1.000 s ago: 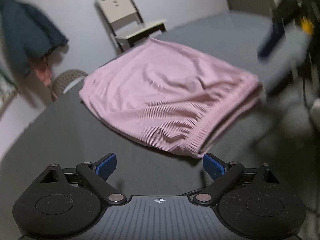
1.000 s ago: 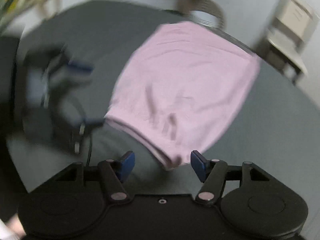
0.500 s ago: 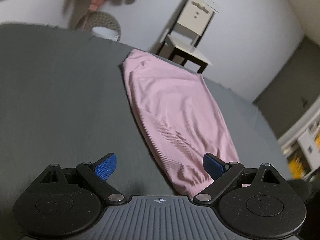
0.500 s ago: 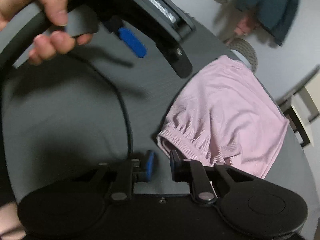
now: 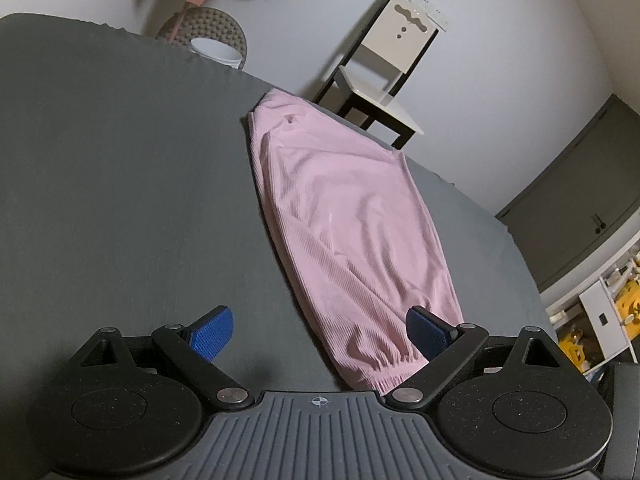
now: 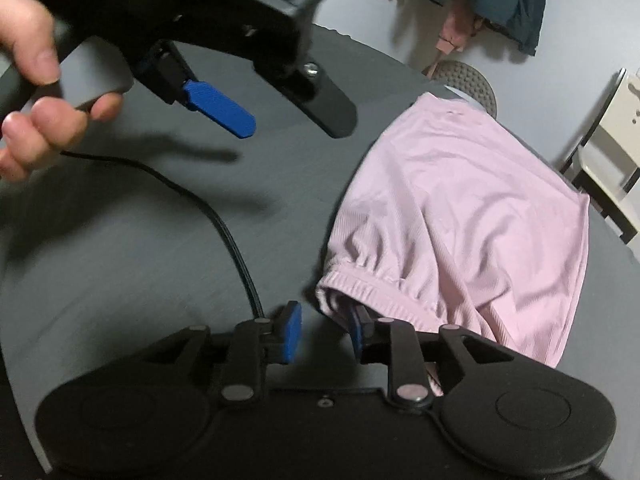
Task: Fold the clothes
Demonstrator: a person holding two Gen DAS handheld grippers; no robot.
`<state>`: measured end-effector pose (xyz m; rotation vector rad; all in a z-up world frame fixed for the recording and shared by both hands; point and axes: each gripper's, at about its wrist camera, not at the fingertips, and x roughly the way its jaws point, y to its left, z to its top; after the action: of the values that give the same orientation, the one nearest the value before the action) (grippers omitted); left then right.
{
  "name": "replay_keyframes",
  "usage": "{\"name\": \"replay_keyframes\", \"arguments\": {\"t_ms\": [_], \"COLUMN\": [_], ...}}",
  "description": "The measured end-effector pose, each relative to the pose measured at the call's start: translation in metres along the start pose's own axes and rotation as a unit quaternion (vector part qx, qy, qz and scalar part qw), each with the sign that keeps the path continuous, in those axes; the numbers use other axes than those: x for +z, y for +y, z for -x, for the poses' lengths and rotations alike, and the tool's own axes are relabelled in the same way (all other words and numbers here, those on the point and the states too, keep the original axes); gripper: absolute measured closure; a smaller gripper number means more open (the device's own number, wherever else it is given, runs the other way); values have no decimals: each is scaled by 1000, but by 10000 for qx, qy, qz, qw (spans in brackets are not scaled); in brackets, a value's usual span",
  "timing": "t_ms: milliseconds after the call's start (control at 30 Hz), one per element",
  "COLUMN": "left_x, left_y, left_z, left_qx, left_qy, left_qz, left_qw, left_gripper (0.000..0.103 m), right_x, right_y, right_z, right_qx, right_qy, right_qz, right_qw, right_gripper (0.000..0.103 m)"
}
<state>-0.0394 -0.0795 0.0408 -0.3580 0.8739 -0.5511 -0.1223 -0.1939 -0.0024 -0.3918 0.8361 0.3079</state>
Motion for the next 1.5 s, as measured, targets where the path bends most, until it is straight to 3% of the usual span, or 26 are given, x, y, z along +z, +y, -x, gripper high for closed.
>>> {"name": "replay_keyframes", "arguments": {"t_ms": [367, 467, 533, 600, 733, 967, 1100, 1167, 1267, 1367, 1500], "left_x": [-1, -1, -1, -1, -3, -1, -2, -2, -3, -4, -5], "left_y": [-2, -2, -3, -4, -8, -11, -8, -8, -11, -12, -11], "left_z": [-9, -10, -9, -9, -9, -2, -3, -4, -4, -6, -5], "left_qx": [79, 98, 114, 133, 102, -34, 18, 18, 13, 14, 20], "left_qy": [172, 192, 179, 164, 148, -9, 11, 32, 43, 62, 82], "left_qz": [-17, -37, -57, -76, -203, -315, -225, -227, -276, -302, -307], "left_qw": [9998, 9998, 9998, 9997, 9996, 9995, 9997, 9997, 9996, 9995, 9995], "left_gripper": [9, 9, 9, 9, 9, 9, 9, 9, 9, 9, 9], "right_x": [-1, 1, 4, 0, -29, -84, -89, -89, -92, -94, -95], "right_y": [23, 23, 21, 23, 28, 26, 32, 33, 34, 37, 39], "right_z": [13, 29, 40, 41, 38, 19, 11, 6, 0, -5, -12], "right_qx": [86, -108, -478, -856, -1457, -1591, -1891, -1997, -1773, -1856, -2112], "right_qy": [172, 175, 110, 320, 694, 1198, 1067, 1022, 1190, 1263, 1257], "right_qz": [652, 857, 1191, 2010, 3938, 5208, 5405, 5424, 5477, 5555, 5618], "right_qw": [9977, 9961, 9917, 9753, 9049, 8301, 8128, 8096, 8090, 8006, 7899], "right_gripper": [73, 72, 69, 69, 64, 62, 53, 49, 49, 48, 37]}}
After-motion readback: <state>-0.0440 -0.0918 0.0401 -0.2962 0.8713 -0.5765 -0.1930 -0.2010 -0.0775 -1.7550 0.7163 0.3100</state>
